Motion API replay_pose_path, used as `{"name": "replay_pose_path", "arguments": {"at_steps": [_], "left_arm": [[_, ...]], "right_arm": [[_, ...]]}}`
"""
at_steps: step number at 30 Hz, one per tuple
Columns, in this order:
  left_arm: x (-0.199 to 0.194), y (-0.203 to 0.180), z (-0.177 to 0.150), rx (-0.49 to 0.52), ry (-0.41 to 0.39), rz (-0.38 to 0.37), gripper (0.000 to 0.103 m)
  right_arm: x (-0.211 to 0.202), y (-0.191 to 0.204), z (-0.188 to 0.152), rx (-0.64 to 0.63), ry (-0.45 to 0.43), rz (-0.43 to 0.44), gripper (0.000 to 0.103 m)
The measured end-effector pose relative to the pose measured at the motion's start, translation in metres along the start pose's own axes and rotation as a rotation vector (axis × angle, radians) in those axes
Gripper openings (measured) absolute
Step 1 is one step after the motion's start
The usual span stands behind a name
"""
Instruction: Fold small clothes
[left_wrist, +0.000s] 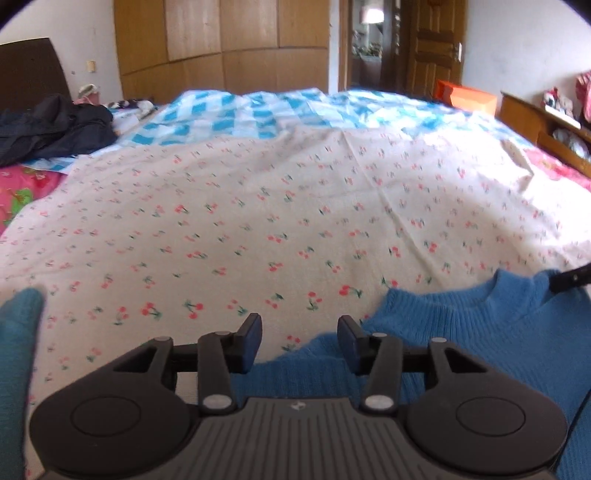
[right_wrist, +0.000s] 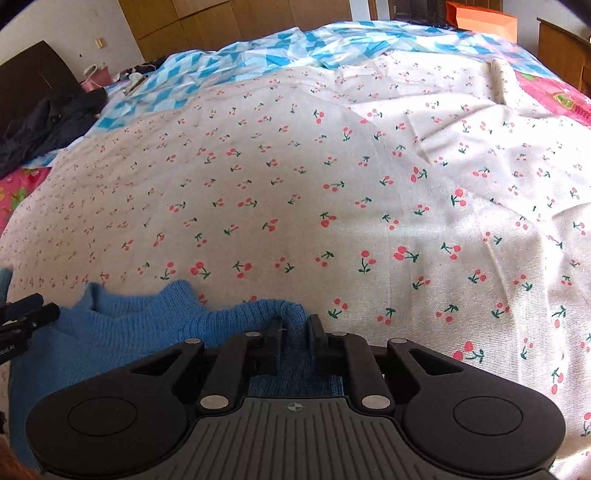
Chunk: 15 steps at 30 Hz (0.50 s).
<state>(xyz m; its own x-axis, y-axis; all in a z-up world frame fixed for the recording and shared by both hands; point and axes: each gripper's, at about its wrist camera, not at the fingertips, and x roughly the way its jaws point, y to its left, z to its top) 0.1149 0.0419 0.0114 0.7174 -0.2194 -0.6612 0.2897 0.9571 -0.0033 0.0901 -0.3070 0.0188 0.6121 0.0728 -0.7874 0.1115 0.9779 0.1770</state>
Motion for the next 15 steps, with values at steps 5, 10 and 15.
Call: {"name": "replay_pose_path", "arguments": {"at_steps": [5,10,15], "left_arm": [[-0.034,0.006,-0.005,-0.004,-0.033,-0.013,0.051],[-0.042,-0.007,-0.029,0.056,0.001,-0.044,0.051],[-0.015,-0.015,-0.047,0.139,0.086,0.028,0.053]], "right_arm": [[-0.033,0.012,-0.004,-0.044,-0.085,0.013,0.018],[-0.028,0.024,-0.036,-0.095,-0.008,0.110,0.020],[-0.004,0.003,-0.045,-0.045,0.003,0.041,0.018]]}}
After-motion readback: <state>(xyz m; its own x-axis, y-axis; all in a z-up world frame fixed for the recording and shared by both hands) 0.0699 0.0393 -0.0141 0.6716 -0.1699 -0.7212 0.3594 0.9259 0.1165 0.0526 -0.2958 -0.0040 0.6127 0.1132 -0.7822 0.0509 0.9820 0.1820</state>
